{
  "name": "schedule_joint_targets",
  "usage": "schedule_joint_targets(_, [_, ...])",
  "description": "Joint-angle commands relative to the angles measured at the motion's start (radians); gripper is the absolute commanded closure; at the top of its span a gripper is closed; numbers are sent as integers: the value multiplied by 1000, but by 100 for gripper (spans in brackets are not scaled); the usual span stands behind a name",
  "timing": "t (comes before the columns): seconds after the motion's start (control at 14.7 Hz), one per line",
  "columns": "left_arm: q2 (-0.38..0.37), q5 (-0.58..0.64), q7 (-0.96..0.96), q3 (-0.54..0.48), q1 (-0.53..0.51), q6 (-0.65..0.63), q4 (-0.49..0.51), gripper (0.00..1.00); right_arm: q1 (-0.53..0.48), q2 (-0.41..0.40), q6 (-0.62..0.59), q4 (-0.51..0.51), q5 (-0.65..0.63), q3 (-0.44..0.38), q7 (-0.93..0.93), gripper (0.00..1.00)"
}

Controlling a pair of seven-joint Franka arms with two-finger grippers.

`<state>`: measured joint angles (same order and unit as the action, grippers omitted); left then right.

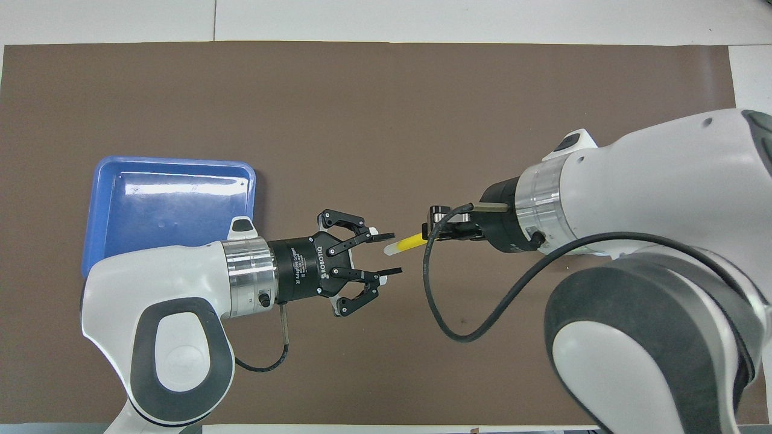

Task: Transfer and insert pens with both arms
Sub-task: 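Open the left gripper and carry the yellow pen toward the cup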

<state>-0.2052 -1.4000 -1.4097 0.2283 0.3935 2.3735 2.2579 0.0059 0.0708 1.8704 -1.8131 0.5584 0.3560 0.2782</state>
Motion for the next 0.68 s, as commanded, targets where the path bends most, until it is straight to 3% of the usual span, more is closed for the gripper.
schedule_joint_targets(0.0, [-42, -19, -26, -9, 24, 50, 42, 0, -10, 21, -33, -12, -63, -40, -14, 100])
schedule_joint_targets(0.27, [-40, 36, -17, -12, 13, 44, 43, 0, -10, 37, -94, -21, -251, -83, -125, 100])
schedule_joint_targets(0.61, [-23, 415, 37, -14, -89, -63, 28, 0, -10, 125, -79, -167, -422, -161, -275, 100])
